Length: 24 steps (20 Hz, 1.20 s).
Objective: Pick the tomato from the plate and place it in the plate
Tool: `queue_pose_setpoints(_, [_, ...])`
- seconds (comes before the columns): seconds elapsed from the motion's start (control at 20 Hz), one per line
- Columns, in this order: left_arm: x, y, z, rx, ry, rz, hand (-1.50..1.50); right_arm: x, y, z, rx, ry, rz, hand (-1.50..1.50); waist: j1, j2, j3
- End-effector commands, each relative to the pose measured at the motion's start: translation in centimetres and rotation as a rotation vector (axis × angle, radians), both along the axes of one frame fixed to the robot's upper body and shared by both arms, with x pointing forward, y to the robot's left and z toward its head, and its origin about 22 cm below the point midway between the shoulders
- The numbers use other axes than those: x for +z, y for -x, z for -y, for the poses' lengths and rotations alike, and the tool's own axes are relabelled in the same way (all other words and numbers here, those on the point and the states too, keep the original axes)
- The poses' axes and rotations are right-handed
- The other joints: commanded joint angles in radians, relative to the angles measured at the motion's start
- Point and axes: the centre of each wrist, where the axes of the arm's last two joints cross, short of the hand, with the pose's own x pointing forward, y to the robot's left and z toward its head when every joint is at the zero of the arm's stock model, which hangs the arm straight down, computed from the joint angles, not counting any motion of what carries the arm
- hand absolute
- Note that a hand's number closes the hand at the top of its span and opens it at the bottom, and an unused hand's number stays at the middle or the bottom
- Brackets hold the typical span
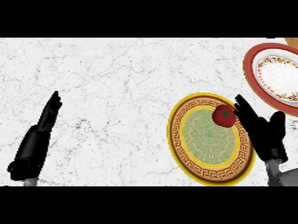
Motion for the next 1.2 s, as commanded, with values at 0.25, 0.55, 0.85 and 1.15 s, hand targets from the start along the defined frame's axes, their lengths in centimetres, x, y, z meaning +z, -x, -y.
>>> queue_pose_setpoints(0.25, [1.0, -3.2, -0.5, 0.01, 0.014, -0.053, 0.0, 9.5, -7.8, -5.5, -0.534, -0.149, 0.463, -1.5, 0.008, -0.018, 0.011])
queue_pose_setpoints(0.55, [2.5, -5.6, 0.9, -0.015, 0.077, -0.106, 0.0, 2.0, -6.7, -7.1, -0.565, 0.346, 0.326, -1.5, 0.007, -0.014, 0.013])
queue_pose_setpoints(0.85, [0.4, -6.2, 0.1, -0.008, 0.07, -0.15, 0.0, -2.2, -6.4, -11.3, -0.534, 0.607, 0.366, -1.5, -0.002, -0.024, 0.012])
queue_pose_setpoints(1.15, [0.6, -6.0, -0.8, 0.039, 0.084, -0.167, 0.0, 1.5, -7.1, -10.9, -0.567, 0.747, 0.42, -1.5, -0.036, -0.044, 0.009])
